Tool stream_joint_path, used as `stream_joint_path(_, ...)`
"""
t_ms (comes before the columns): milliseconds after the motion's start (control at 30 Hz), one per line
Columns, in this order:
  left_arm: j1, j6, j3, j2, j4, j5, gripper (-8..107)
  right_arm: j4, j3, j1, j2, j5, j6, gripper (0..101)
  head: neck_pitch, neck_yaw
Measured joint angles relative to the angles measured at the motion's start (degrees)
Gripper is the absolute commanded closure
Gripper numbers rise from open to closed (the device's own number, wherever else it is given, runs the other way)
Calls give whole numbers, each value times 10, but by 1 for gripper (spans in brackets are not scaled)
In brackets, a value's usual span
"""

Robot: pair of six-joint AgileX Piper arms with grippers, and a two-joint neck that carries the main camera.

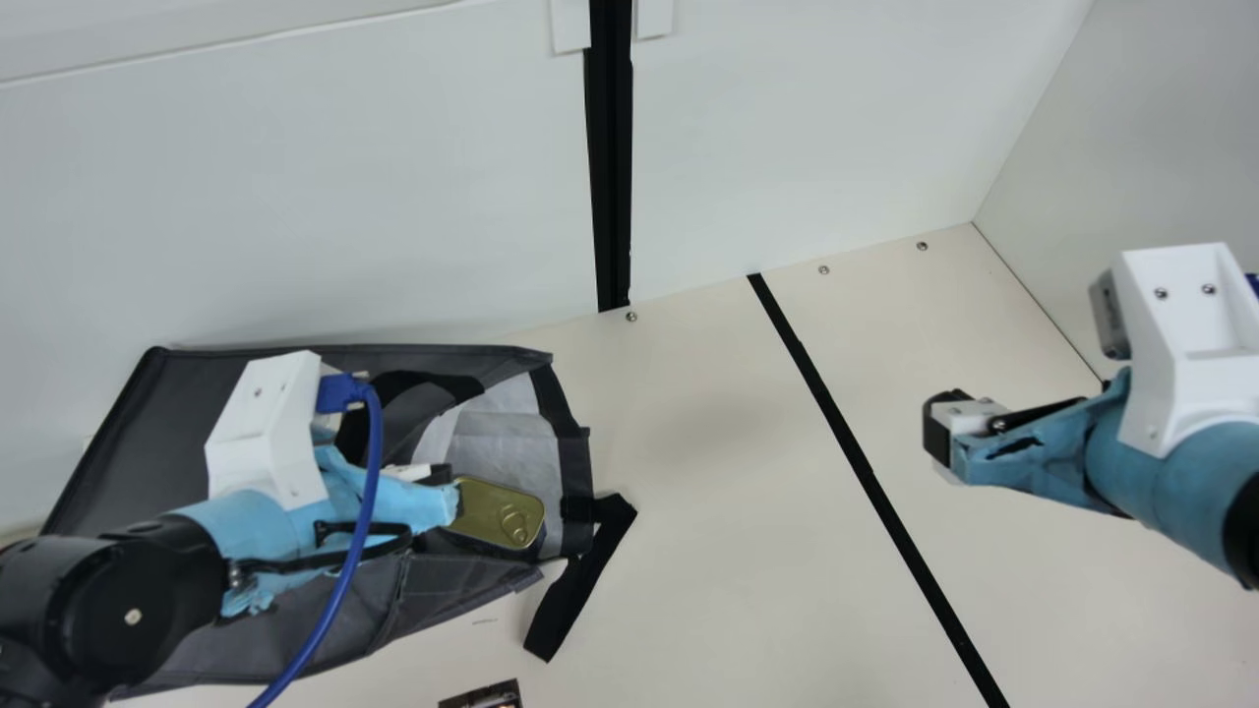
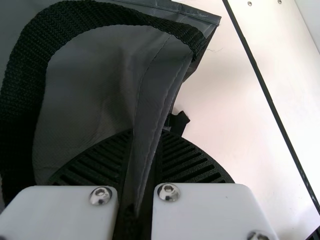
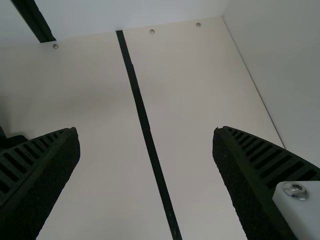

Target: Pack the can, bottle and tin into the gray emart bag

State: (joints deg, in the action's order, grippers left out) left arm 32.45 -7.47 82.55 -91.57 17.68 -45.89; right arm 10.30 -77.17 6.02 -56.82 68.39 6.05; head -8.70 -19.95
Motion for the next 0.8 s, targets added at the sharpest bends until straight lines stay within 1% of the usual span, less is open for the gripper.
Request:
stream_joint_path(267, 0, 0, 0, 0, 0, 0, 89, -36, 23, 2, -18, -31, -7, 10, 0, 0)
stream_joint_path(567, 0, 0, 0, 0, 0, 0, 89, -86, 50, 18, -42, -73, -42, 10, 0, 0)
stream_joint_path(800, 0, 0, 0, 0, 0, 0, 89, -127, 74, 21, -61, -109, -81, 10, 0, 1)
